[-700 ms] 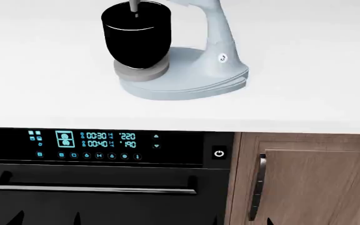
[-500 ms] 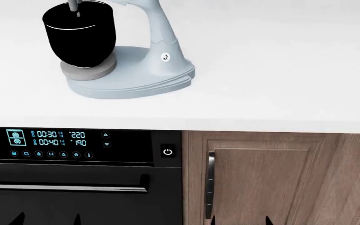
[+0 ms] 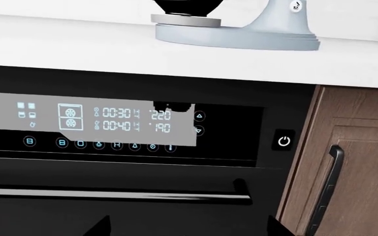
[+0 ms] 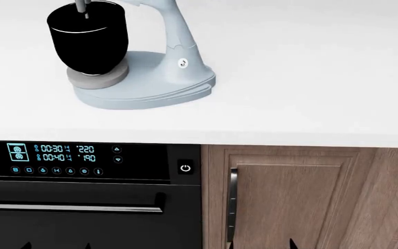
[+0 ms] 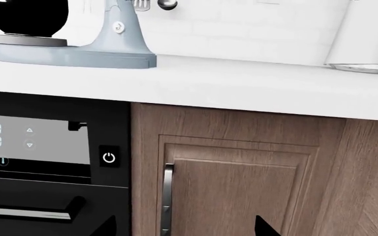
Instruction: Open the stand mixer head.
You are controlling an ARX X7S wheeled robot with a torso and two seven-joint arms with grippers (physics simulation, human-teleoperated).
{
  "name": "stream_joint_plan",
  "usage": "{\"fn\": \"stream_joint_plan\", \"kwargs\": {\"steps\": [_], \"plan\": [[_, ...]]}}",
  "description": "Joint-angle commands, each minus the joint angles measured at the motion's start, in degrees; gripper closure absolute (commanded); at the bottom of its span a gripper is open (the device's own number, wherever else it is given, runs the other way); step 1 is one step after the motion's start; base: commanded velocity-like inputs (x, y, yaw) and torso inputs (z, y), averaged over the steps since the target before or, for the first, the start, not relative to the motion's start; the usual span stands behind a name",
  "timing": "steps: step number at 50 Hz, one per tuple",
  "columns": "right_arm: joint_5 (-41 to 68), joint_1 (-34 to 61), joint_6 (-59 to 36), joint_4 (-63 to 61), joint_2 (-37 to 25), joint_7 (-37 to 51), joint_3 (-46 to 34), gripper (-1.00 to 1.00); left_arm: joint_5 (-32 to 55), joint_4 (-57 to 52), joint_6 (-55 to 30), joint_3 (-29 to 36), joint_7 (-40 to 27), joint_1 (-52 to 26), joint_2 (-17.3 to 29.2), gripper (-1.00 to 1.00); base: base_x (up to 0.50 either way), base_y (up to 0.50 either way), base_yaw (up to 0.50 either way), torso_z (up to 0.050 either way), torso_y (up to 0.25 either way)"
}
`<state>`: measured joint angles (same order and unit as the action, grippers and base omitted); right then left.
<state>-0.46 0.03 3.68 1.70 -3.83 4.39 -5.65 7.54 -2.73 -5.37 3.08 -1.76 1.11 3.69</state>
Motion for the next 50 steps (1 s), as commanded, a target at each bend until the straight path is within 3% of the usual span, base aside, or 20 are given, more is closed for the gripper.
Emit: {"fn": "stream_joint_plan", "kwargs": {"steps": [1,24,27,39,40,42,50], "plan": [[0.01,-0.34,-1.87,-1.35,-0.61,-1.11,-0.46,-1.0,-1.68,0.45,2.05,0.14,-0.84,-0.15,-0.09,-1.0,0.0,0.0,0.0,0.0,0.0],[1.39,0.39,-2.26,-0.67,-1.29,2.01,-1.47,-1.0,0.69,0.33,2.24,1.62,-2.34,-0.22,1.42,-1.0,0.0,0.45,0.0,0.0,0.0],[7.91,0.98,-7.88,-1.78,-0.8,0.16,0.31,-1.0,0.89,0.4,1.9,1.92,-2.5,-0.44,1.74,-1.0,0.0,0.02,0.0,0.0,0.0],[7.19,0.97,-6.26,-1.24,-1.86,1.43,-1.09,-1.0,1.47,0.49,1.47,2.71,-3.65,-0.68,2.44,-1.0,0.0,0.0,0.0,0.0,0.0],[11.25,0.39,-5.77,-2.08,-1.87,-1.42,-0.53,-1.0,1.67,0.53,1.5,2.77,-3.56,-0.7,2.51,-1.0,0.0,0.0,0.0,0.0,0.0],[7.29,0.24,-3.97,-1.89,-2.13,0.94,-1.59,-1.0,1.79,0.55,1.48,2.8,-3.6,-0.71,2.55,-1.0,0.0,0.0,0.0,0.0,0.0],[7.82,0.61,-4.57,-0.92,-2.87,0.77,-2.44,-1.0,2.17,0.62,1.77,3.28,-4.02,-0.64,3.0,-1.0,0.05,0.0,0.0,0.0,0.0]]}}
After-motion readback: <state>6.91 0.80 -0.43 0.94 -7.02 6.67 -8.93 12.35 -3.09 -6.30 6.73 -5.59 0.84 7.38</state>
